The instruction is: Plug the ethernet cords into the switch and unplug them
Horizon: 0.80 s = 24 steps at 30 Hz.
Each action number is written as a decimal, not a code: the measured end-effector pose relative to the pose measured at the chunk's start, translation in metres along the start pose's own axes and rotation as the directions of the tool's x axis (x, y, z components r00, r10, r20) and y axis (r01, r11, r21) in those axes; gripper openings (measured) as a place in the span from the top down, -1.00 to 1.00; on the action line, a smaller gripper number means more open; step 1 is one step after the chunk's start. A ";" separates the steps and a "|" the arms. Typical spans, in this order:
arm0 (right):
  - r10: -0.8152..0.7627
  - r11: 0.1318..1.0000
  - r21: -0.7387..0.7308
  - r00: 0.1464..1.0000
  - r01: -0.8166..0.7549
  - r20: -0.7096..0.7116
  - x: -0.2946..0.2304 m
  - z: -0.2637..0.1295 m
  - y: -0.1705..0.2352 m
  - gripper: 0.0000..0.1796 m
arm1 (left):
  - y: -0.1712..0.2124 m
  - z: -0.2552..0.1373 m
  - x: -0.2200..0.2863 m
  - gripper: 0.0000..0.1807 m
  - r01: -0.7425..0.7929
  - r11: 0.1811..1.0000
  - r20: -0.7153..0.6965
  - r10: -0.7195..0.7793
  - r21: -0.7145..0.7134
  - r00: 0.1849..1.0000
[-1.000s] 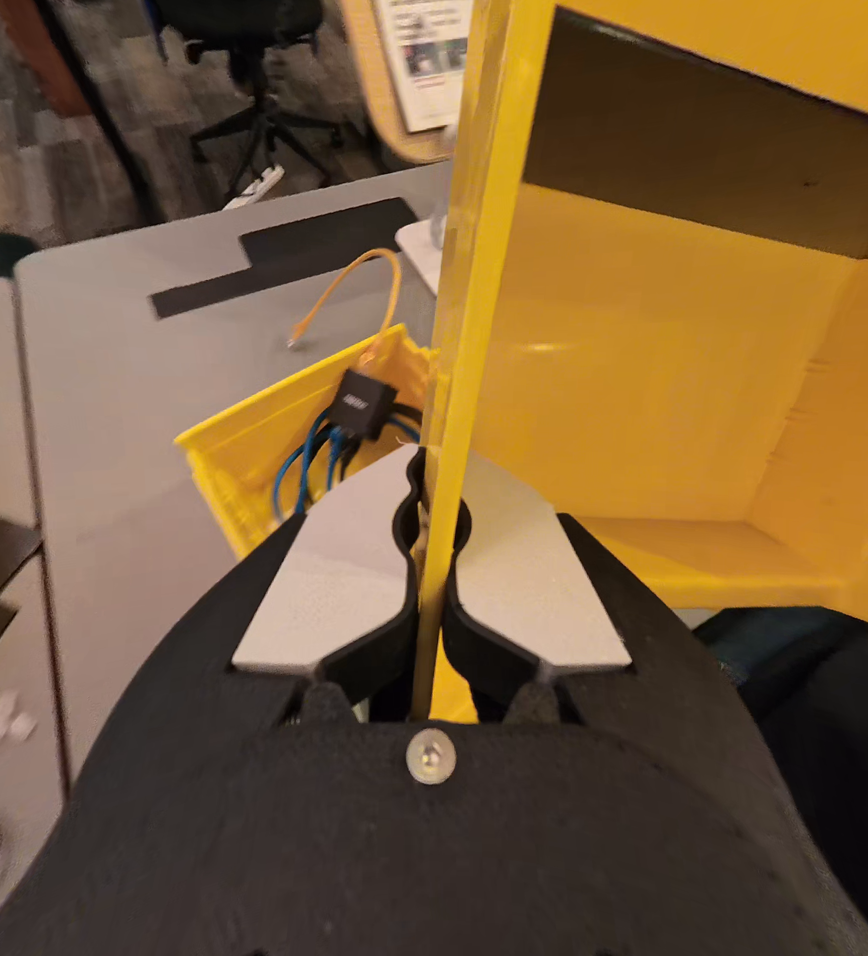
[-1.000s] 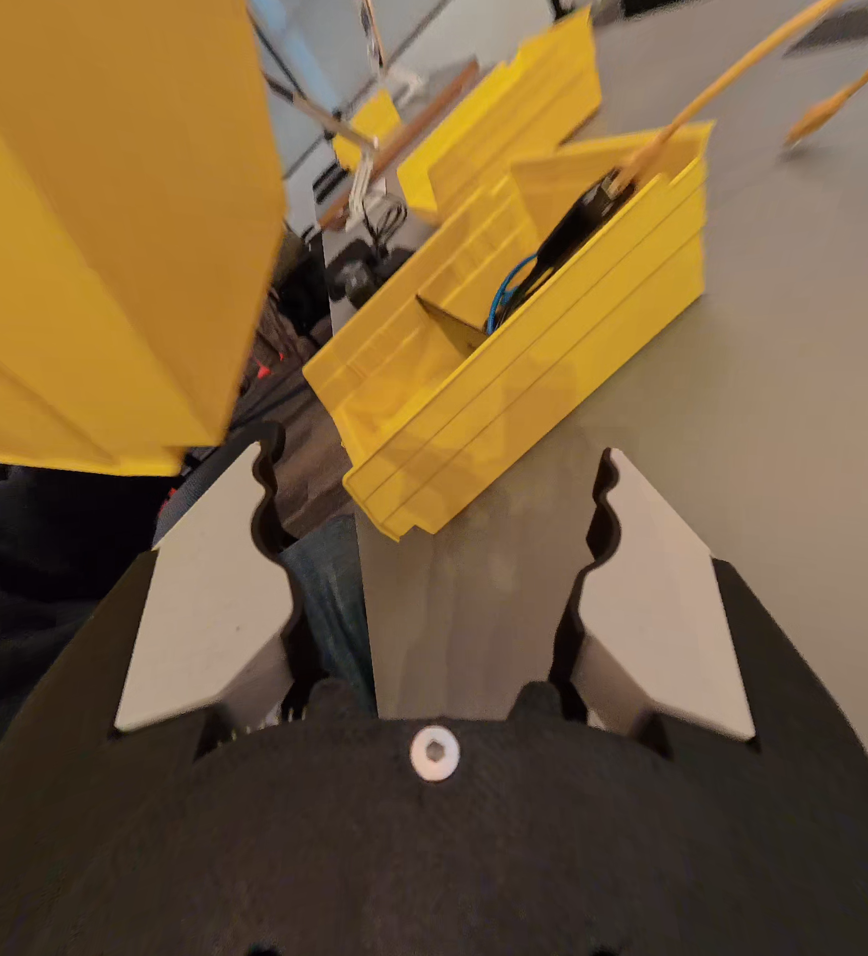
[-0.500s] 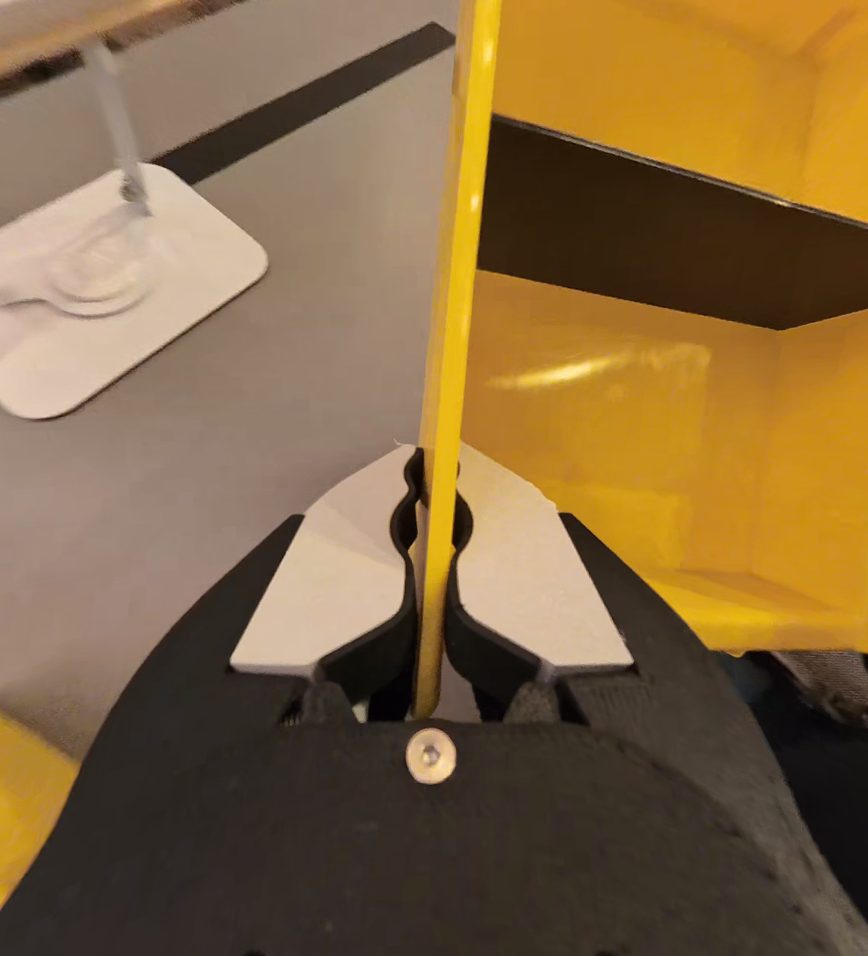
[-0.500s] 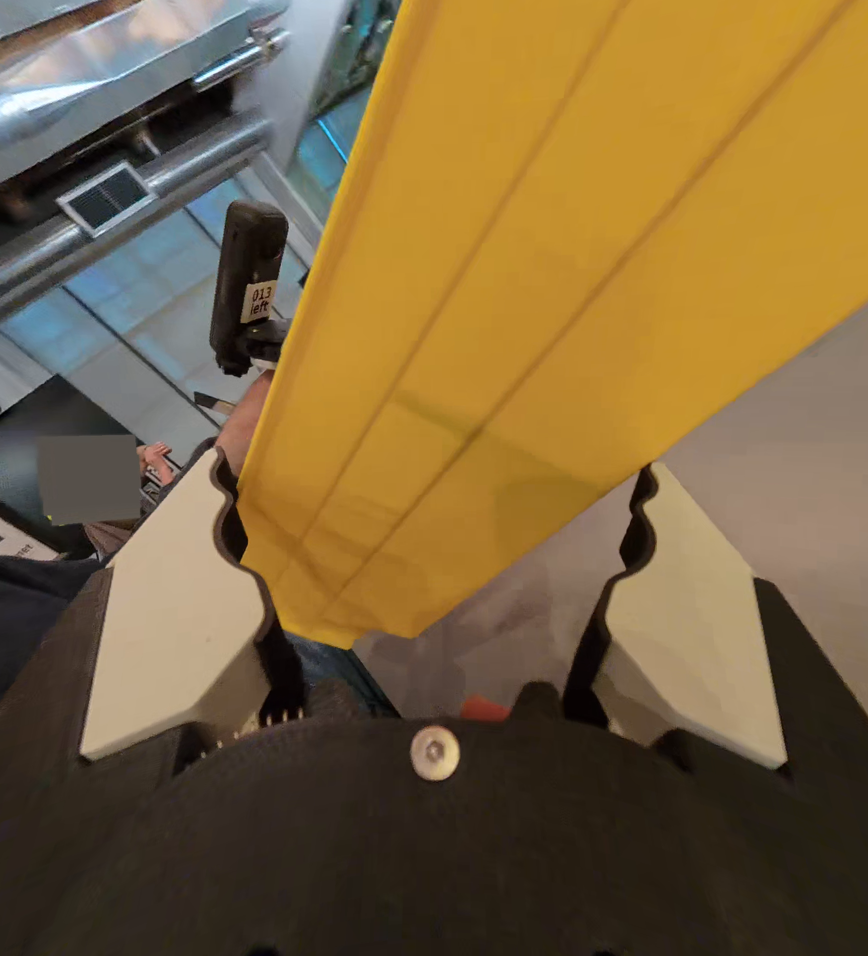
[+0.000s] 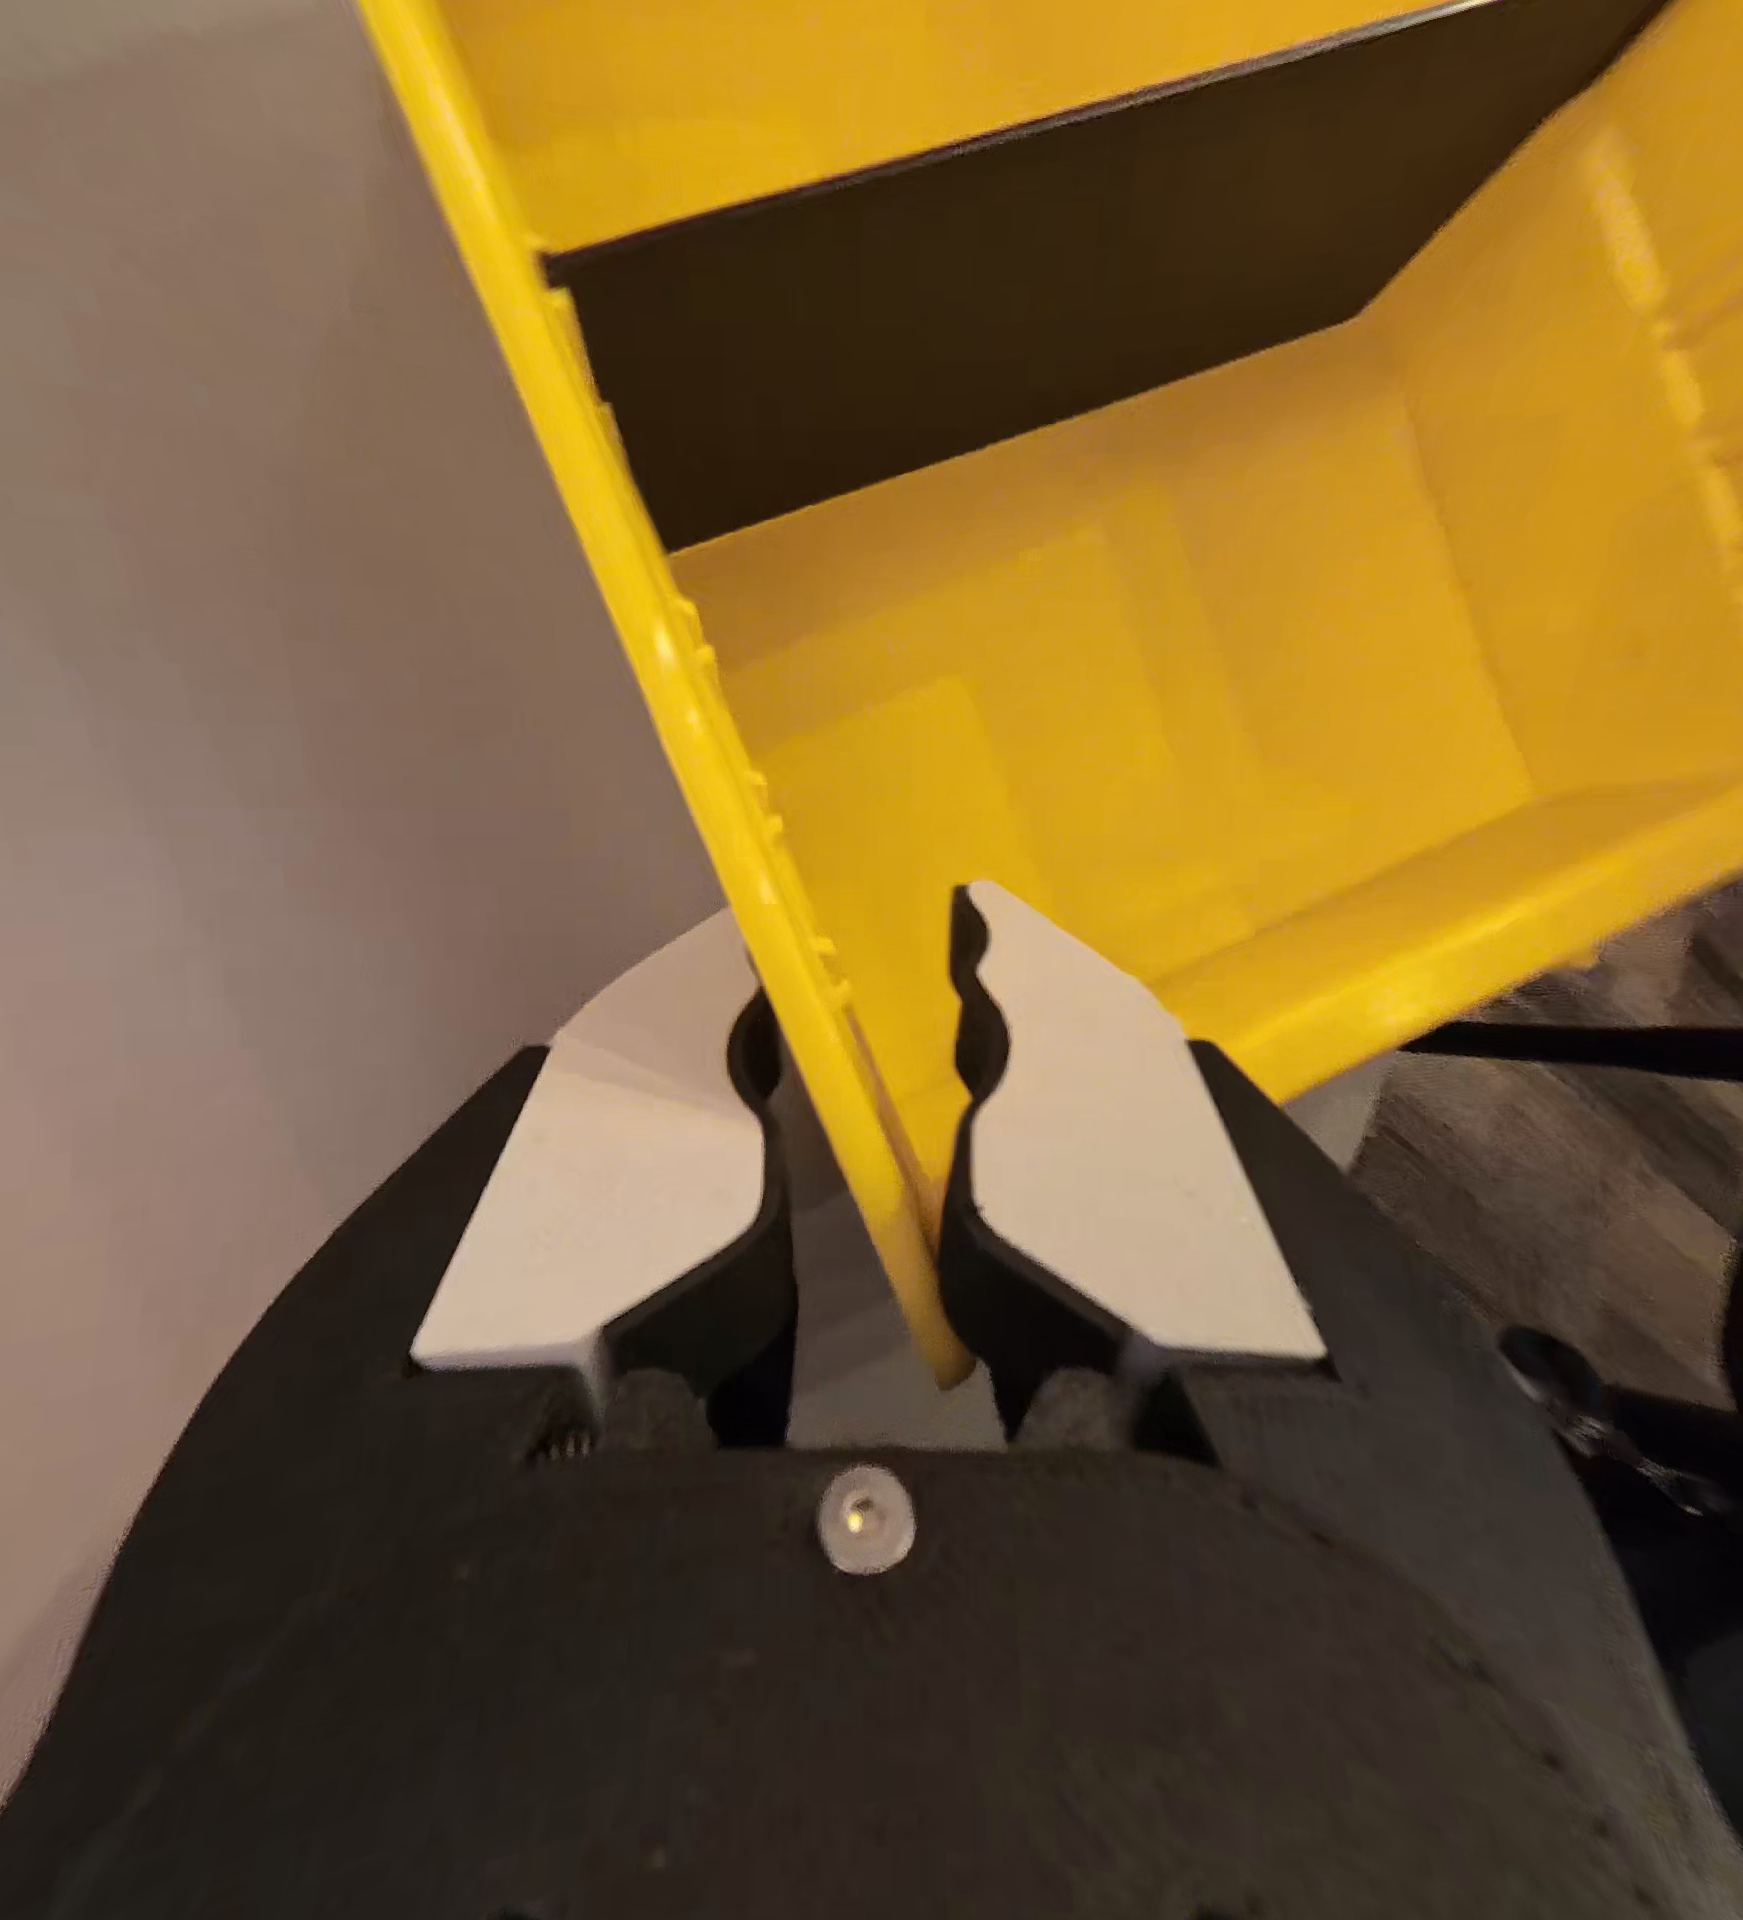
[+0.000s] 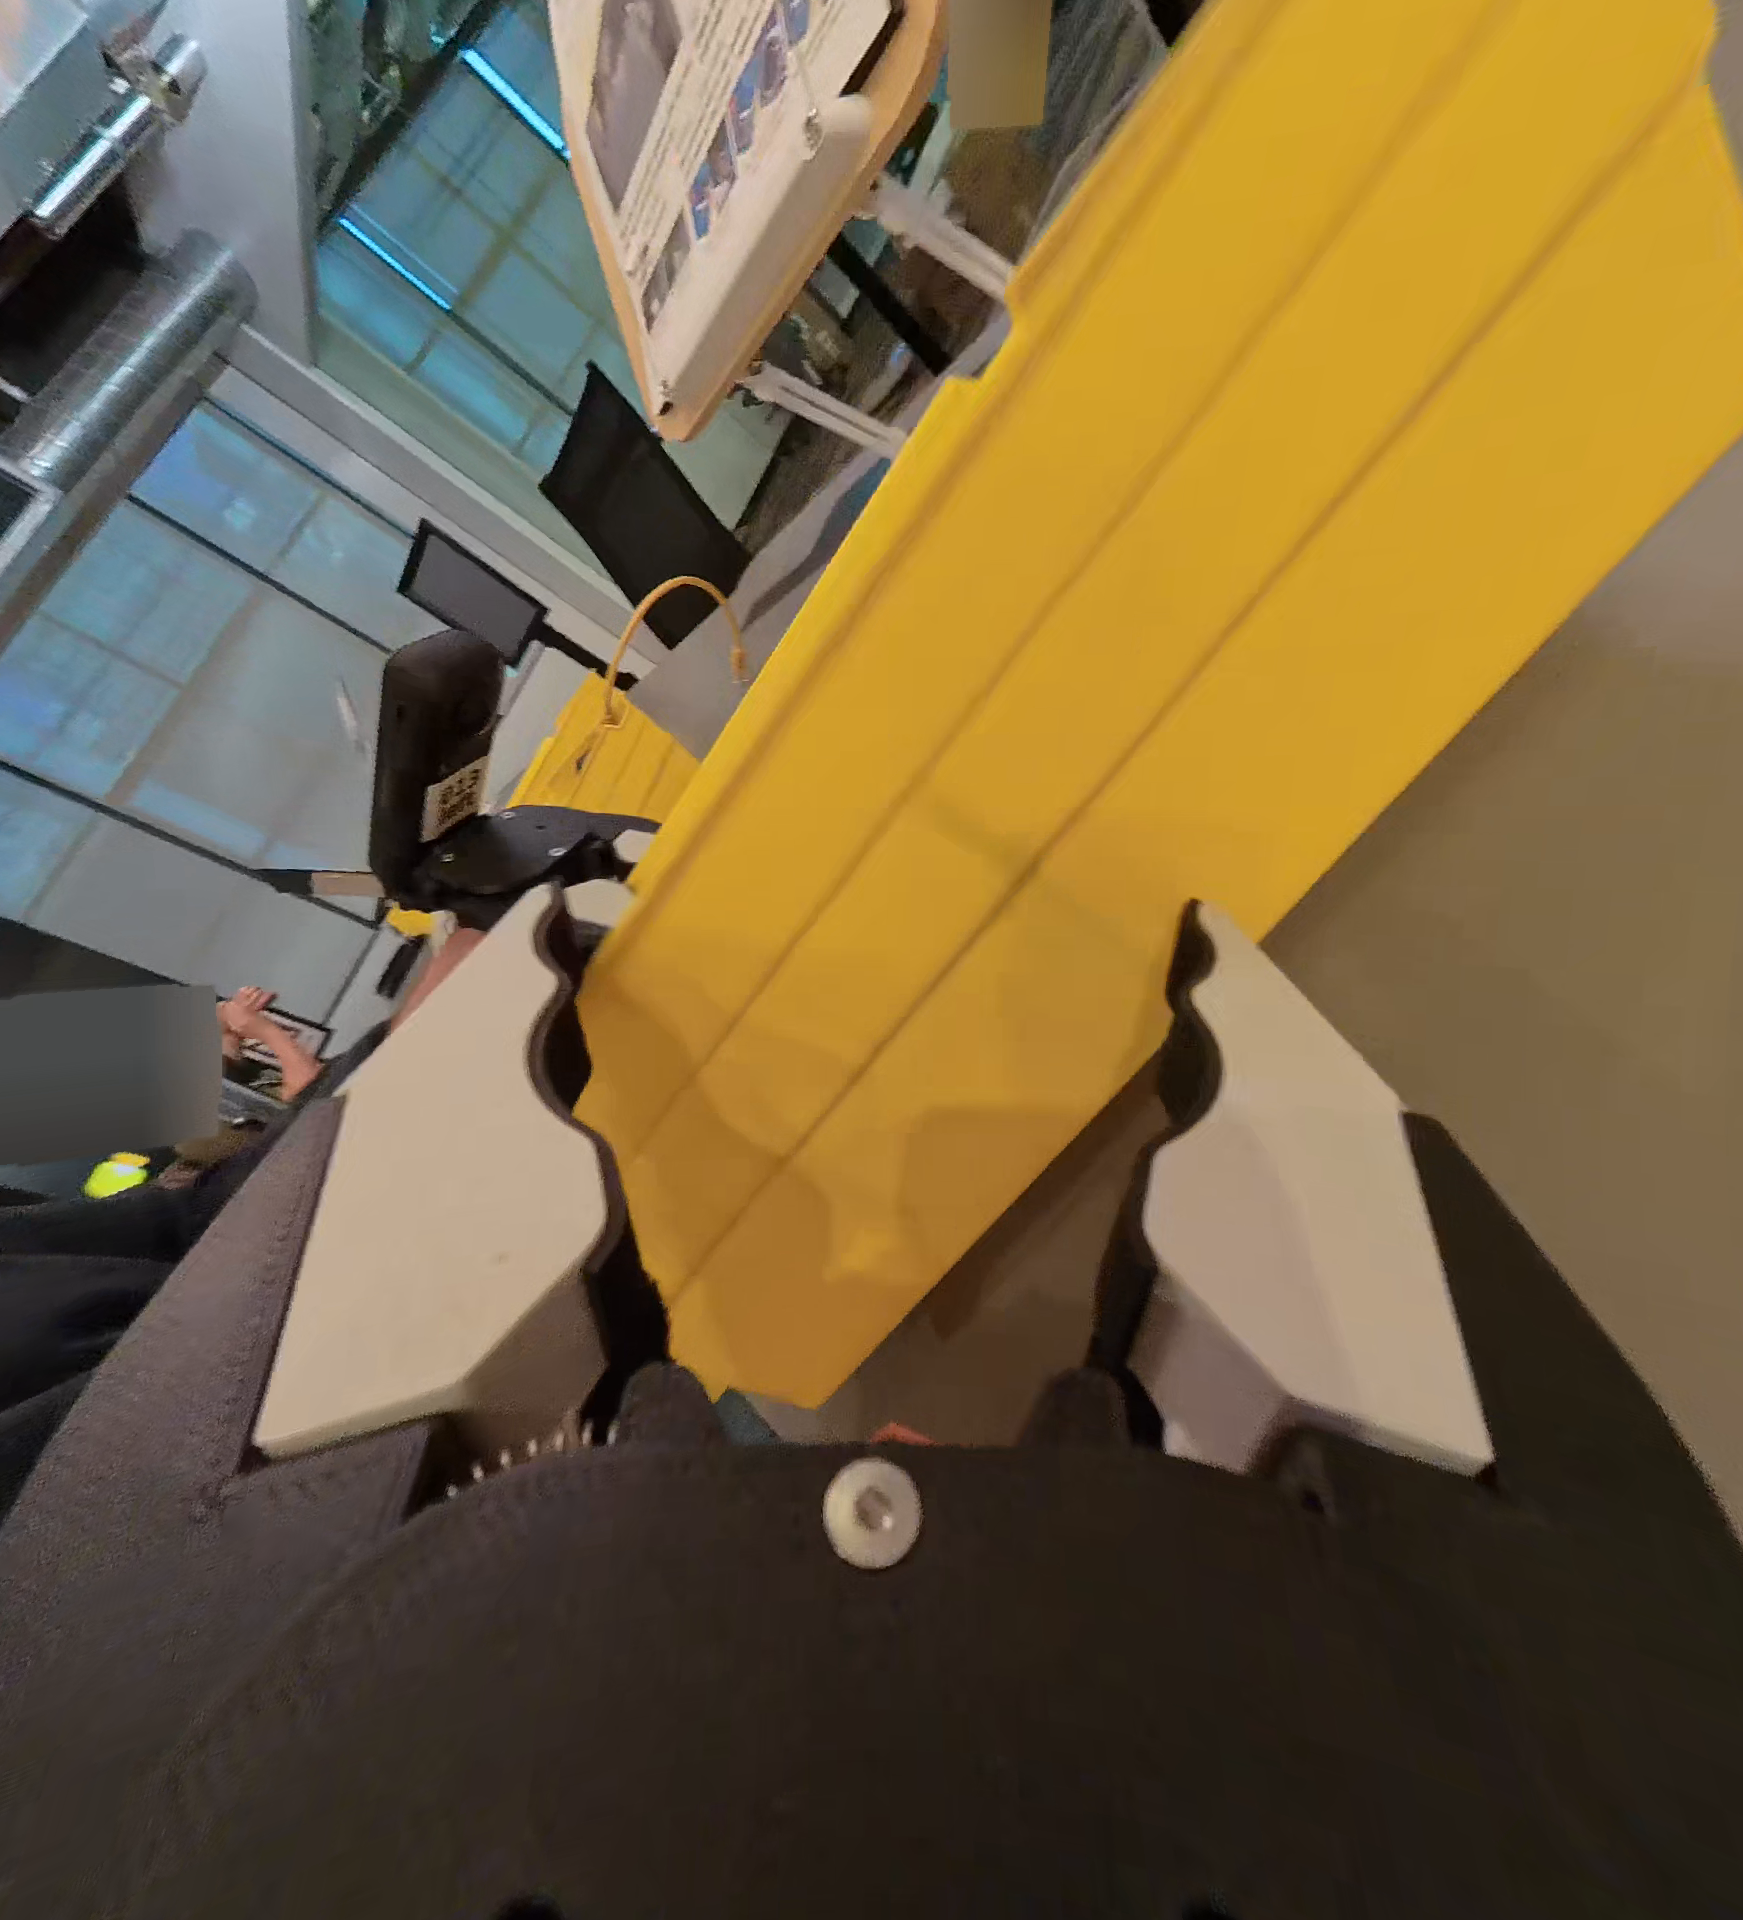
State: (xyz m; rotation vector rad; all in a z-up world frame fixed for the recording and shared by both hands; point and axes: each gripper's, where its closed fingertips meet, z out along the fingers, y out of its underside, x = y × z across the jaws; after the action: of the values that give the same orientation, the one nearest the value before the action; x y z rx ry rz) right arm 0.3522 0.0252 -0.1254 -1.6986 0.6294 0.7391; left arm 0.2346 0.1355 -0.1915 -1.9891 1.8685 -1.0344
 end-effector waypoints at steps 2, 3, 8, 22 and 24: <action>-0.043 0.997 -0.066 0.996 0.038 -0.081 0.014 -0.001 0.006 -0.22 | -0.005 0.004 0.015 0.51 0.000 1.000 -0.038 0.000 0.012 0.999; -0.054 0.994 -0.101 0.993 0.043 -0.105 0.020 -0.002 0.008 -0.26 | -0.007 0.006 0.019 0.42 -0.020 1.000 -0.021 0.020 0.013 1.000; -0.173 0.973 -0.191 0.953 0.126 -0.251 0.041 -0.012 -0.007 -0.19 | -0.011 0.017 0.054 0.24 -0.022 1.000 -0.128 0.024 0.018 0.992; -0.680 0.682 -0.673 0.588 0.288 -0.437 0.146 -0.055 -0.057 0.86 | -0.013 0.016 0.090 0.10 -0.284 0.959 -0.103 0.284 0.016 0.953; -0.691 0.668 -0.687 0.581 0.287 -0.430 0.151 -0.058 -0.062 0.90 | -0.011 -0.006 0.070 0.08 -0.273 0.962 -0.037 0.273 0.026 0.961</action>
State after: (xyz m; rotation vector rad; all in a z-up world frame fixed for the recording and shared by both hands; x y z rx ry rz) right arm 0.5068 -0.0221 -0.1885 -2.5837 0.3346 -0.2079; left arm 0.2352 0.0737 -0.1568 -1.6487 2.0713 -1.0141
